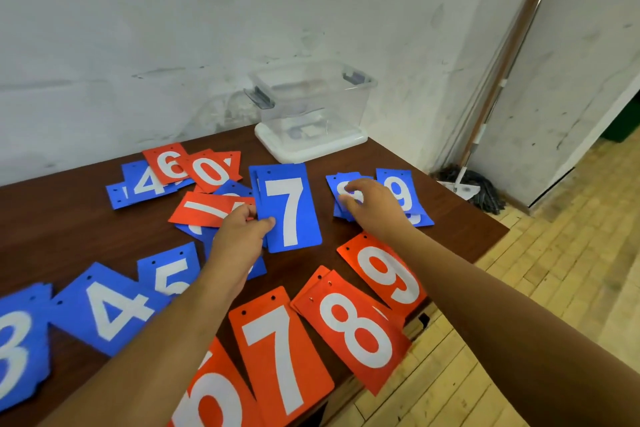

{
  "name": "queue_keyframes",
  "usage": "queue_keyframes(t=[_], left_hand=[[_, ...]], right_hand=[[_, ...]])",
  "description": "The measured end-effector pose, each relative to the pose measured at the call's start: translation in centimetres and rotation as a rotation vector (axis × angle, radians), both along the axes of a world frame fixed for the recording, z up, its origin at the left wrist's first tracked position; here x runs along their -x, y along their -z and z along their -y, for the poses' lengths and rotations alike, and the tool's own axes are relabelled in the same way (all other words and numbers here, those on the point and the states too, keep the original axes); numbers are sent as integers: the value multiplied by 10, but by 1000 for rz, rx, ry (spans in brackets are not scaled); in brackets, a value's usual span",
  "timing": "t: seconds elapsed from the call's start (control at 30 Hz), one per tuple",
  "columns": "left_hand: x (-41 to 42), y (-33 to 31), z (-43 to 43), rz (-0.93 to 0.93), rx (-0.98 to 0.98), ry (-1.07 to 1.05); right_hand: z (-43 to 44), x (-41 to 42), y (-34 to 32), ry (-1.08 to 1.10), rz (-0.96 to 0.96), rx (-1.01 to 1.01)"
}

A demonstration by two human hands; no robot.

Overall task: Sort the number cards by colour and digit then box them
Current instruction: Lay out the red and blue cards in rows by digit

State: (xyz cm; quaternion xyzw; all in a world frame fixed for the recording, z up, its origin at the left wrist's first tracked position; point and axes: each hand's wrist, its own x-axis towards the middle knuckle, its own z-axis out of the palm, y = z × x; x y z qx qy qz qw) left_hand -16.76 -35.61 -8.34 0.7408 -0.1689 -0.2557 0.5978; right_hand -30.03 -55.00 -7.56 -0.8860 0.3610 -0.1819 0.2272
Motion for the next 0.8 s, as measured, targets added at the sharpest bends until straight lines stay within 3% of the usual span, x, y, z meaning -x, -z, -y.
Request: queue_keyframes(t=[0.1, 0.17, 0.27, 0.37, 0.43, 0.53, 0.7, 0.8], left_hand=[[9, -5, -3, -89, 75, 56], [12, -9, -4, -75, 83, 123], [1, -11, -19, 307, -104, 203], [-20, -6, -48, 738, -382, 264], [-29, -1, -65, 905, -551, 372], [-27, 5, -75, 960, -614, 478], [-17, 11, -78, 1024, -594, 454], [-15, 14, -81, 997, -527, 423]], right_hand=[[-34, -13, -15, -33, 284, -535], [-48, -19, -19, -106, 318, -637], [-47, -23, -25, -38, 252, -465], [-40, -29, -21, 45, 12, -272], [-42, -34, -16, 41, -121, -156], [-48, -39, -5, 17, -205, -9], [-65, -42, -2, 17, -391, 181], [-79, -43, -4, -108, -229, 319]])
